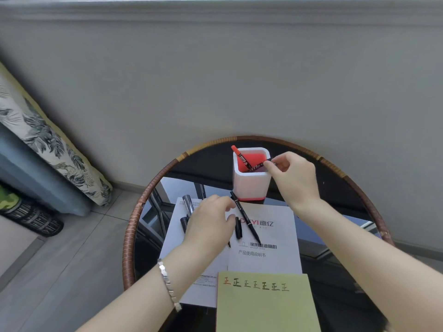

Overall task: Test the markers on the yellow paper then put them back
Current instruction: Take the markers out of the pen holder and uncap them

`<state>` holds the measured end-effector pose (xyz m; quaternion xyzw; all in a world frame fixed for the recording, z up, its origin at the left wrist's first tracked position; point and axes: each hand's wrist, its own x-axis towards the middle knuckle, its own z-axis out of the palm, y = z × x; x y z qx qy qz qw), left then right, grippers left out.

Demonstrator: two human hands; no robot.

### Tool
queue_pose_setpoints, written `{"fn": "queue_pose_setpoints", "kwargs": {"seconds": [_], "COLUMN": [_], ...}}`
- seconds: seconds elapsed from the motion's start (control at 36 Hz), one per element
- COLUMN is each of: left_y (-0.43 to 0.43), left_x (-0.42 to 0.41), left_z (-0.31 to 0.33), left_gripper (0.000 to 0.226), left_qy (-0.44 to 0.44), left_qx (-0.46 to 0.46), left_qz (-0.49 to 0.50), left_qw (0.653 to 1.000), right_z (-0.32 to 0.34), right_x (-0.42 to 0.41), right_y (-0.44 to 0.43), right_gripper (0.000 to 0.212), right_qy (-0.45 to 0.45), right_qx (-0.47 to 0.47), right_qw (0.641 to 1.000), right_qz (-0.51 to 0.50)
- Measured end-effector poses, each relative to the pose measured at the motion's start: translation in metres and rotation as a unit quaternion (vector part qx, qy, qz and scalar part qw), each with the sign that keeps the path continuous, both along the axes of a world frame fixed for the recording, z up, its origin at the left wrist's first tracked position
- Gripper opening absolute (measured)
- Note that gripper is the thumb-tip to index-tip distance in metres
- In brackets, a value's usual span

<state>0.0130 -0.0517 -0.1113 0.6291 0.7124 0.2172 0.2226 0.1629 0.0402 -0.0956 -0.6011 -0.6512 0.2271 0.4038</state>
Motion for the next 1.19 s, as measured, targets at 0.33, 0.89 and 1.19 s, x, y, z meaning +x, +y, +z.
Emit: {"fn": "queue_pose_setpoints", "kwargs": {"seconds": [0.33, 0.89, 1.19], "left_y": [-0.002, -0.03, -0.032], "left_x": [0.017, 0.039, 0.04], "left_z": [0.016, 0.012, 0.009], "left_gripper": [0.045, 0.03, 0.033], "left_qy": [-0.038, 0.019, -0.06], "left_qx": [0.2, 0.059, -0.01], "left_qz": [-0.046, -0.184, -0.137], "left_qw": [0.978, 0.981, 0.989], "right_z": [0.048, 0.01, 0.002], "right_x": [0.03, 0.02, 0.027], "right_y": [-0.076, -0.106, -0.098], "right_gripper": [0.004, 0.012, 0.012], "right_qy": [0.212, 0.351, 0.337], "right_qx": [0.091, -0.246, -0.184], "right_qw": [0.967, 0.901, 0.923], "right_qz": [0.111, 0.069, 0.034]}}
